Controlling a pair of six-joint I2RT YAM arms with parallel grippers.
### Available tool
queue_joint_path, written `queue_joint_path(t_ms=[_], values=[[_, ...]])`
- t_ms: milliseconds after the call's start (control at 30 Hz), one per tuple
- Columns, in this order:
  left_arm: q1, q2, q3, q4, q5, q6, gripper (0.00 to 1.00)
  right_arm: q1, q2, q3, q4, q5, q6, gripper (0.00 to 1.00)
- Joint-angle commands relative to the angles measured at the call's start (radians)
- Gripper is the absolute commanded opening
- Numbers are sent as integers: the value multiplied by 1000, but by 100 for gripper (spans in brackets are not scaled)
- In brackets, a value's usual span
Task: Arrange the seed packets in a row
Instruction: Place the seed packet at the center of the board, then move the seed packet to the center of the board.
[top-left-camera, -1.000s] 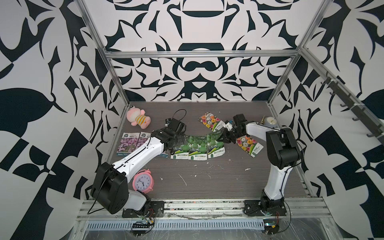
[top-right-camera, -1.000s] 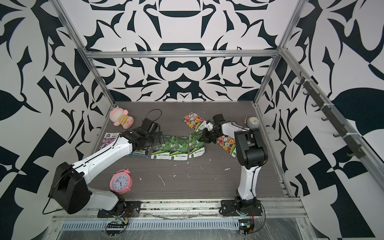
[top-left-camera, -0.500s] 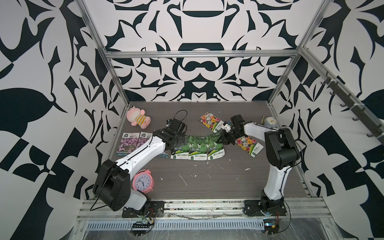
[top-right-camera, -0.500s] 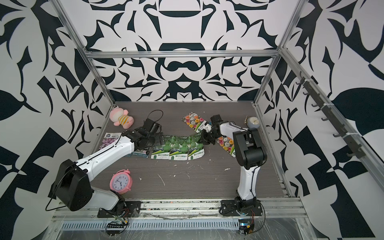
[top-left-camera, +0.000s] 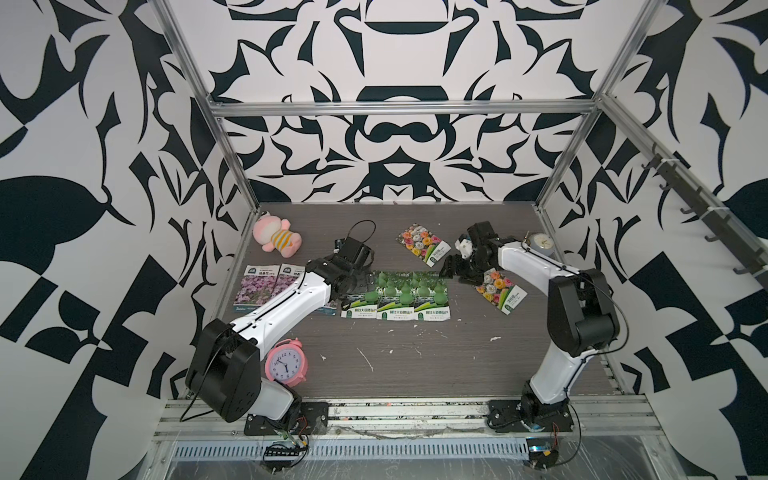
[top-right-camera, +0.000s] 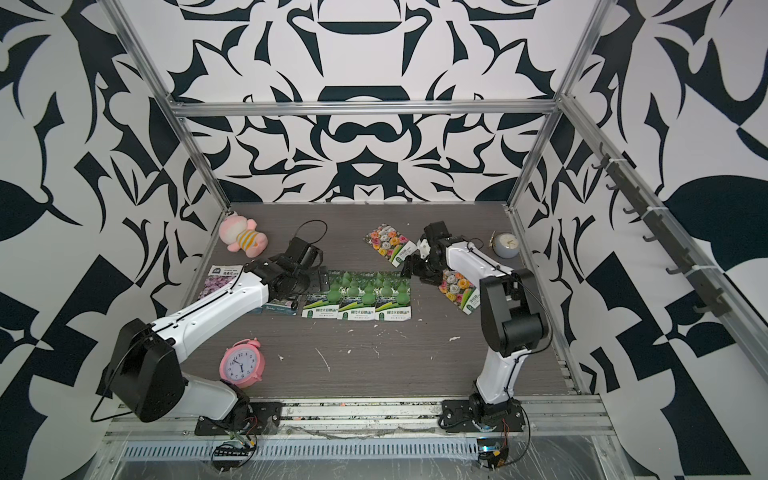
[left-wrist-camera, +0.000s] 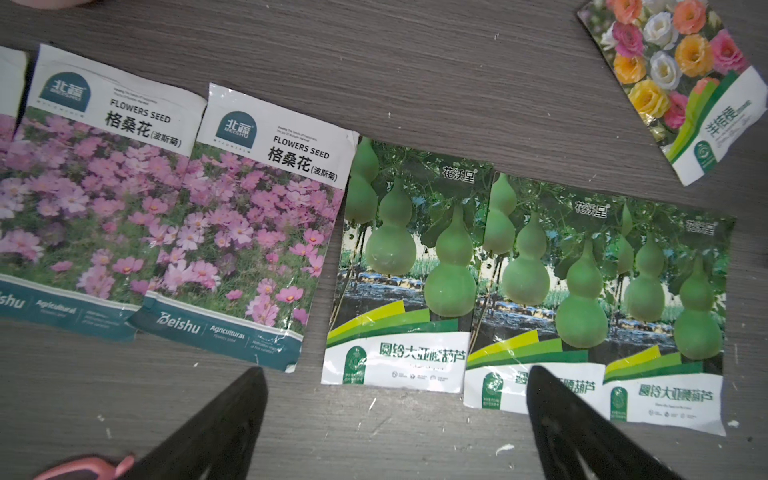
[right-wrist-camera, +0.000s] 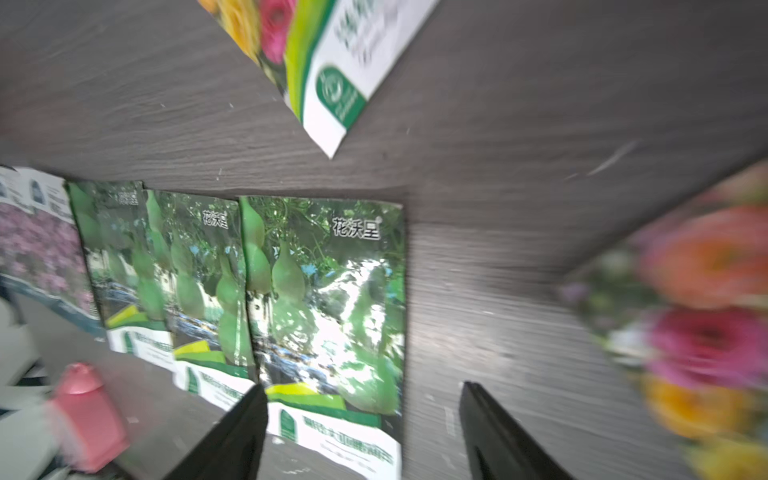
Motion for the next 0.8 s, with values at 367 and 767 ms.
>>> queue_joint_path(t_ms=[367,767], values=[[6,-93,-53,44,9,29,100,-111,27,60,-59,483,-88,99],[5,-126,-95,61,-22,-2,99,-187,131,45,-59,390,-66,93]])
